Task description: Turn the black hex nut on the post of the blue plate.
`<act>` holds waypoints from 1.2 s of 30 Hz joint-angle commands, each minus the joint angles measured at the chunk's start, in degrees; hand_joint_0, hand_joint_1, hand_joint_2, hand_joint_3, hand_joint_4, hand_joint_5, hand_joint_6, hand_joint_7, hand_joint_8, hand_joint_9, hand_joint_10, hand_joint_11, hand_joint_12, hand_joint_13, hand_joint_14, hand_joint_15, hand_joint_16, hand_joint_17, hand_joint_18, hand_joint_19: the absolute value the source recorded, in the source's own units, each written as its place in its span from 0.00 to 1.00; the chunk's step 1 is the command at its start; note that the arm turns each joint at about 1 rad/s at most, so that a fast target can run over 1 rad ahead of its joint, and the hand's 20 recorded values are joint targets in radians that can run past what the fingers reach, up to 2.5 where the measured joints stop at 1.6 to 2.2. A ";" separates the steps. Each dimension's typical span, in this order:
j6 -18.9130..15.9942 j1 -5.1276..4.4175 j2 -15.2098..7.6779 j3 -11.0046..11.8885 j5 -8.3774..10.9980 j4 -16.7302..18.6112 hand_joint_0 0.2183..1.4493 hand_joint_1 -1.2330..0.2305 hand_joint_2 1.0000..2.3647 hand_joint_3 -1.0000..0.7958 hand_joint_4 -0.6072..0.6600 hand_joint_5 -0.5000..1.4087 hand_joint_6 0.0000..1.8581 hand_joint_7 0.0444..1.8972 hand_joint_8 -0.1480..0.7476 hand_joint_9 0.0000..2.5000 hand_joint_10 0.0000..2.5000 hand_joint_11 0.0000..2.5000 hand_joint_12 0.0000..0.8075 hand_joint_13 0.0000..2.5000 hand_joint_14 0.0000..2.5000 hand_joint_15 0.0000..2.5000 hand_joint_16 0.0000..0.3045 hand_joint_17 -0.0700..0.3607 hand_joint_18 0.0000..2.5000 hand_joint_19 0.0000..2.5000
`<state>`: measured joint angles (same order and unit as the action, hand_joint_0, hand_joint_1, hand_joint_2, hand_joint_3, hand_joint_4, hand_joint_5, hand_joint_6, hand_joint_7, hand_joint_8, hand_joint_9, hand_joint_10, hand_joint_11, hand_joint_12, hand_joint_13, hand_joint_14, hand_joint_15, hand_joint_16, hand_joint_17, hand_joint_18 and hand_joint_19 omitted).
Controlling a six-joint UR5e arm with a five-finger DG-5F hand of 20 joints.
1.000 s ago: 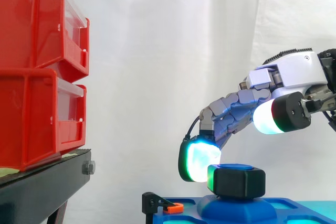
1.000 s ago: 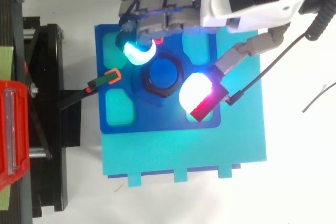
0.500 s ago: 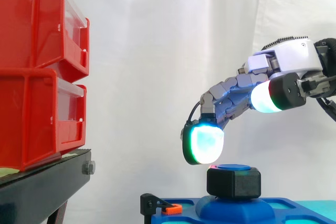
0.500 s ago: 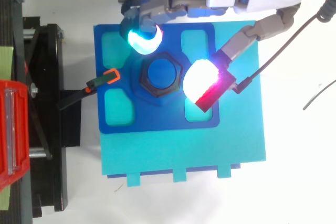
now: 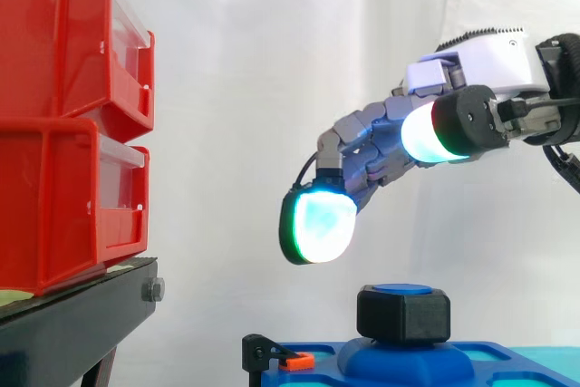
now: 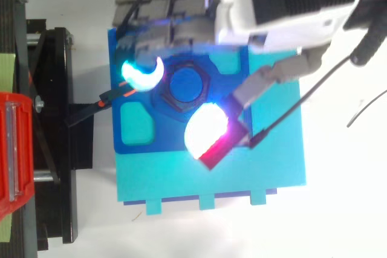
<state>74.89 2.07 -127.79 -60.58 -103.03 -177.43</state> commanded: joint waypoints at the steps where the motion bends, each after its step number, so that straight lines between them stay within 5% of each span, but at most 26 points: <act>1: -0.18 -1.98 0.00 0.02 3.18 -0.19 0.22 0.67 0.00 0.28 0.70 0.17 0.27 0.44 0.47 0.16 0.00 0.00 0.45 0.13 0.00 0.02 0.17 0.44 0.14 0.16; 9: -0.18 -5.59 0.00 0.02 8.19 -3.71 0.22 0.67 0.00 0.28 0.70 0.17 0.27 0.44 0.47 0.15 0.00 0.00 0.44 0.08 0.00 0.00 0.18 0.45 0.11 0.14; 15: -0.18 -6.38 0.00 -0.07 8.81 -4.24 0.22 0.67 0.00 0.28 0.70 0.17 0.27 0.45 0.47 0.14 0.00 0.00 0.45 0.07 0.00 0.00 0.18 0.45 0.09 0.14; 24: -0.18 -6.55 0.00 -0.07 8.63 -5.38 0.22 0.67 0.00 0.28 0.71 0.18 0.27 0.47 0.47 0.14 0.00 0.00 0.44 0.06 0.00 0.00 0.18 0.45 0.10 0.14; 36: 0.61 -4.97 0.00 -1.12 6.96 -5.29 0.22 0.67 0.00 0.28 0.71 0.18 0.27 0.47 0.47 0.14 0.00 0.00 0.44 0.07 0.00 0.00 0.18 0.45 0.10 0.14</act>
<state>75.30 -3.34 -127.80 -60.92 -95.57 -183.37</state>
